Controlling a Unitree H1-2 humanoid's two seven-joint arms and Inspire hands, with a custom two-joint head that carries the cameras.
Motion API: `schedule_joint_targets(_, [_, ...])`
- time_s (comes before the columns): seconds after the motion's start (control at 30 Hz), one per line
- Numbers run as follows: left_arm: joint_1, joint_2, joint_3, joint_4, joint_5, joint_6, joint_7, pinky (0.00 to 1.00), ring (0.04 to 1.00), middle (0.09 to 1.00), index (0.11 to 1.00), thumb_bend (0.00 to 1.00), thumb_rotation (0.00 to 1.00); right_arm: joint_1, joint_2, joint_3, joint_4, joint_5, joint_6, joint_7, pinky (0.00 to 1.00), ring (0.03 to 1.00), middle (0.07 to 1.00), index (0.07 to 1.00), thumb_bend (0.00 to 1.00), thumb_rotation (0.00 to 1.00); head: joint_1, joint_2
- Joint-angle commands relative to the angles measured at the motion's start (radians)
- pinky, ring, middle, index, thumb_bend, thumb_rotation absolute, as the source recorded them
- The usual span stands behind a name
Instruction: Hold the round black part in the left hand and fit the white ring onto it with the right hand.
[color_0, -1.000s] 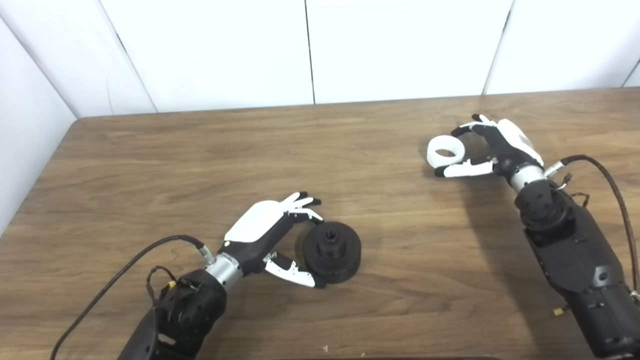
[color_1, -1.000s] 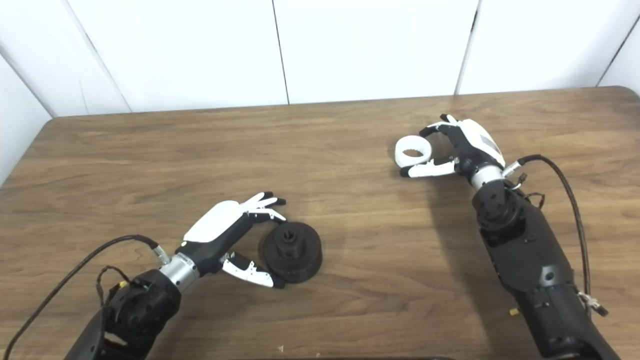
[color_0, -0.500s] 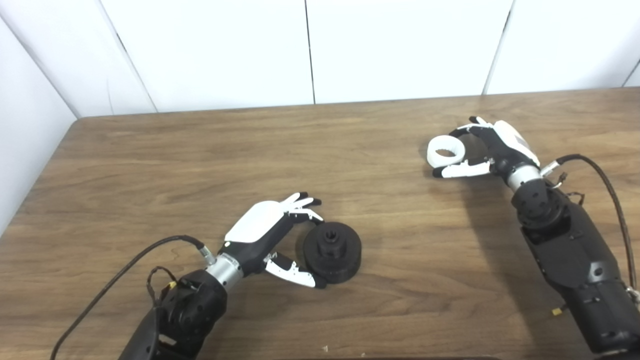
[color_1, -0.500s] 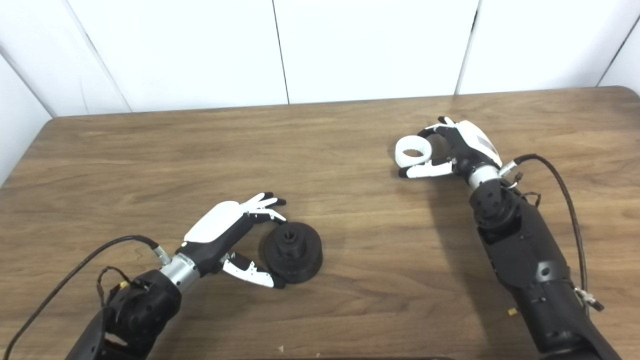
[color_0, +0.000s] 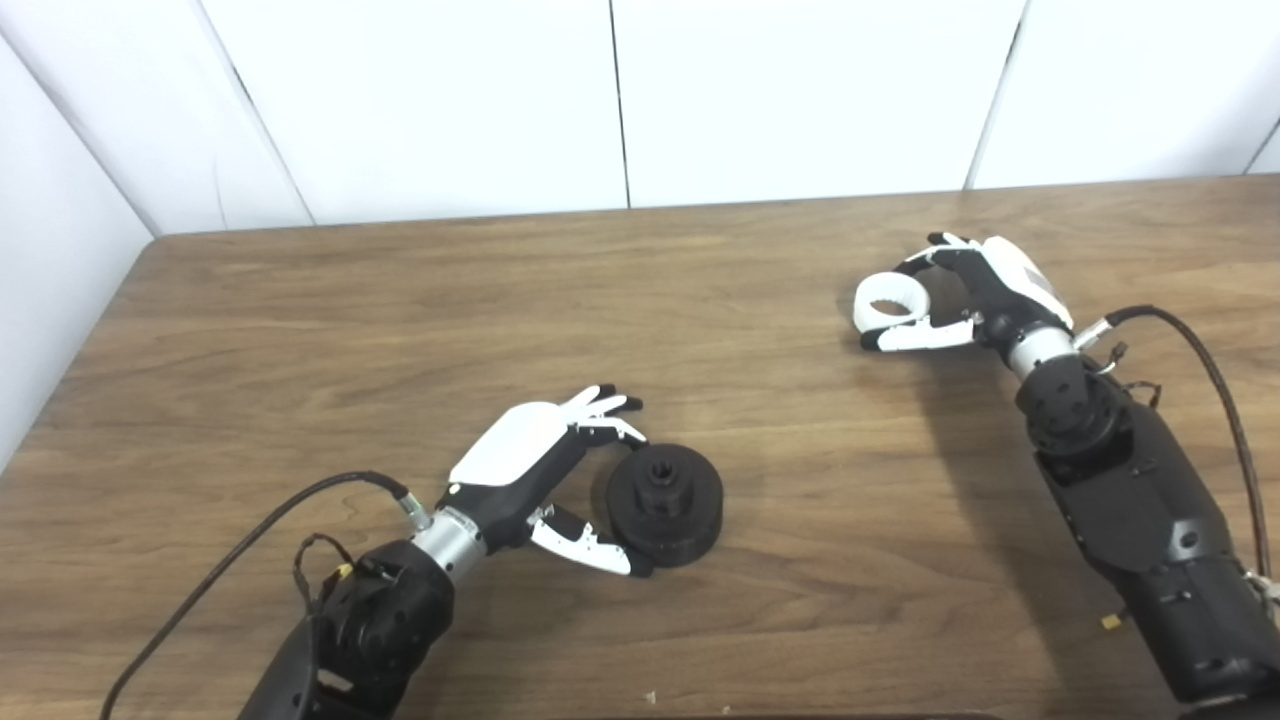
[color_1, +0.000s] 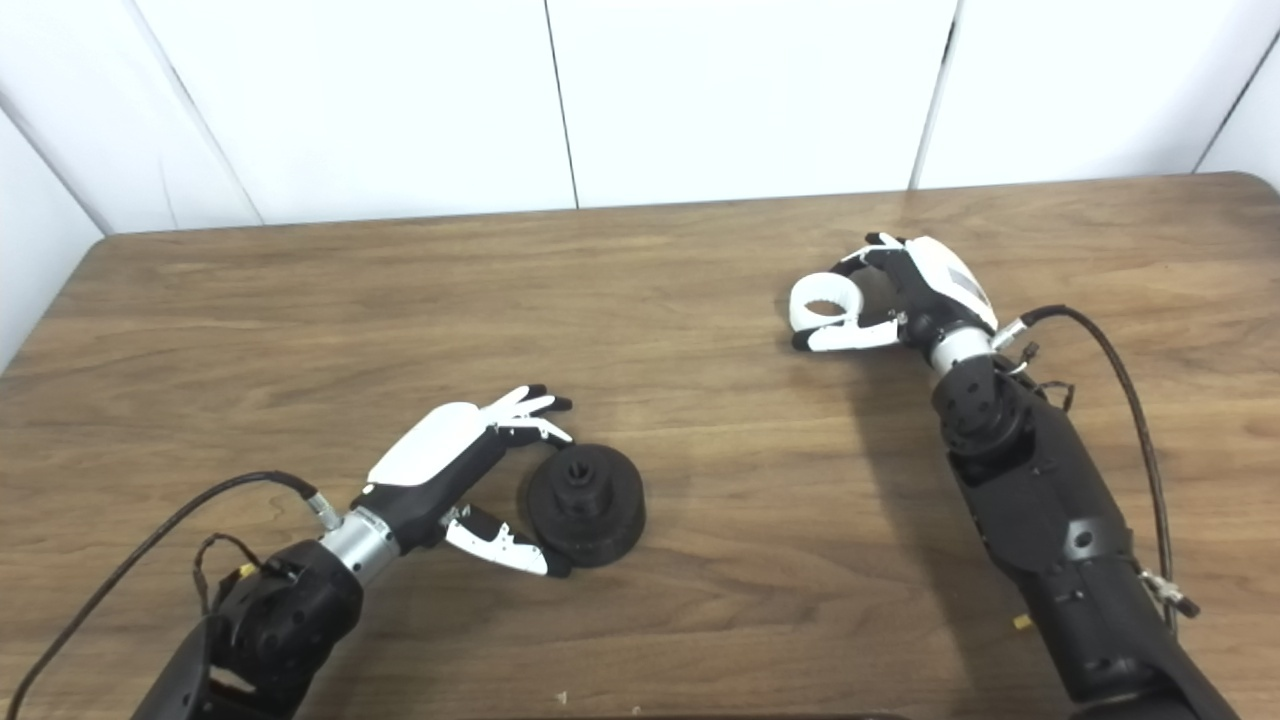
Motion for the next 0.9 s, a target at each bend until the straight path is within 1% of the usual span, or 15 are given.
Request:
schedule_joint_targets(0.0, [0.006,0.01,-0.001,-0.016,0.003,0.006,-0.007,0.93,0.994,0.936,0.641,0.78,0.35,-0.046,-0.004,-0.008,-0.019,0.005,-0.045,-0.033,1.0,1.0,0.939,0.657,0.86,0.33,0.0,0.002])
schedule_joint_targets(0.17, [0.004,0.008,0.001,-0.018,-0.007,0.013,-0.014,0.93,0.997,0.939,0.642,0.78,0.34,-0.045,-0.003,-0.008,-0.018,0.004,-0.055,-0.044,1.0,1.0,0.932,0.635,0.82,0.3,0.0,0.002])
schedule_joint_targets(0.37, [0.006,0.008,0.003,-0.014,-0.013,0.005,-0.007,0.92,0.994,0.937,0.639,0.78,0.34,-0.042,0.0,-0.01,-0.012,0.006,-0.065,-0.06,1.0,1.0,0.926,0.62,0.78,0.26,0.0,0.002])
schedule_joint_targets(0.53, [0.007,0.011,0.001,-0.014,-0.006,-0.001,-0.004,0.92,0.993,0.936,0.639,0.78,0.36,-0.039,0.002,-0.012,-0.009,0.013,-0.075,-0.074,1.0,1.0,0.92,0.609,0.77,0.23,-0.001,0.002])
schedule_joint_targets(0.57, [0.008,0.011,0.001,-0.015,-0.007,0.001,-0.005,0.93,0.993,0.936,0.641,0.78,0.35,-0.038,0.002,-0.012,-0.01,0.014,-0.074,-0.075,1.0,1.0,0.92,0.553,0.65,0.19,0.0,0.003])
schedule_joint_targets(0.6, [0.009,0.01,0.002,-0.017,-0.007,0.003,-0.006,0.93,0.994,0.937,0.642,0.78,0.35,-0.037,0.002,-0.012,-0.011,0.015,-0.074,-0.076,1.0,1.0,0.92,0.524,0.59,0.17,0.0,0.003])
schedule_joint_targets(0.63, [0.008,0.01,0.001,-0.019,-0.007,0.005,-0.008,0.93,0.995,0.937,0.643,0.78,0.35,-0.036,0.001,-0.012,-0.012,0.016,-0.074,-0.077,1.0,1.0,0.92,0.51,0.55,0.16,-0.001,0.003])
schedule_joint_targets(0.7, [0.008,0.01,0.001,-0.021,-0.005,0.006,-0.009,0.93,0.995,0.938,0.641,0.78,0.36,-0.035,0.0,-0.012,-0.013,0.017,-0.074,-0.078,1.0,1.0,0.92,0.497,0.53,0.15,-0.001,0.003])
schedule_joint_targets(0.87, [0.009,0.011,0.002,-0.019,-0.009,0.0,-0.006,0.92,0.993,0.936,0.641,0.77,0.35,-0.032,0.0,-0.011,-0.014,0.019,-0.073,-0.081,1.0,1.0,0.919,0.494,0.52,0.15,-0.002,0.005])
